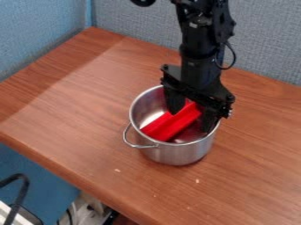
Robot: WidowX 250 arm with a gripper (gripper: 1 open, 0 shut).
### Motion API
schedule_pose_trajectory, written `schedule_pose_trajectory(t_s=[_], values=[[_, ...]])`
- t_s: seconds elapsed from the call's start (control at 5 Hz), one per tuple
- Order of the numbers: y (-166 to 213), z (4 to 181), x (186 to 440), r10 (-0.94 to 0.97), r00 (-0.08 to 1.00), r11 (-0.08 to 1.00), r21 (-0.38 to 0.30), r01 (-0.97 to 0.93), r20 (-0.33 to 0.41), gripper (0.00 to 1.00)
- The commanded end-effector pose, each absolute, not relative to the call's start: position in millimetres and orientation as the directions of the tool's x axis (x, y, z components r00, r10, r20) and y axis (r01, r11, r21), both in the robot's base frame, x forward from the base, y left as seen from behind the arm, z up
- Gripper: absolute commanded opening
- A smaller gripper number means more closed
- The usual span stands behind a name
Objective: Move the red object from the metal pot to the table
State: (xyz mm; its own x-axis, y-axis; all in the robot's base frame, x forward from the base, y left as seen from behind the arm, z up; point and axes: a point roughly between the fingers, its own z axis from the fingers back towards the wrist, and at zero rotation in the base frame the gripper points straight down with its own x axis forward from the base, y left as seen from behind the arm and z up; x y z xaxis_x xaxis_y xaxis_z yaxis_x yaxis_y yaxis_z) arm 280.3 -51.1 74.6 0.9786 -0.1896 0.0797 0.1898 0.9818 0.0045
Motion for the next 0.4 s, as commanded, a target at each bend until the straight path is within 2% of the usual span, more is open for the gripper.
schedule_pose_trajectory(t_s=[0.0, 0.2], values=[[-55.6, 85.4, 284.3, -0.204, 0.971, 0.979, 0.016, 0.204, 0.126, 0.0], [-54.7, 83.9, 281.7, -0.204, 0.972, 0.979, 0.02, 0.203, 0.118, 1.0]])
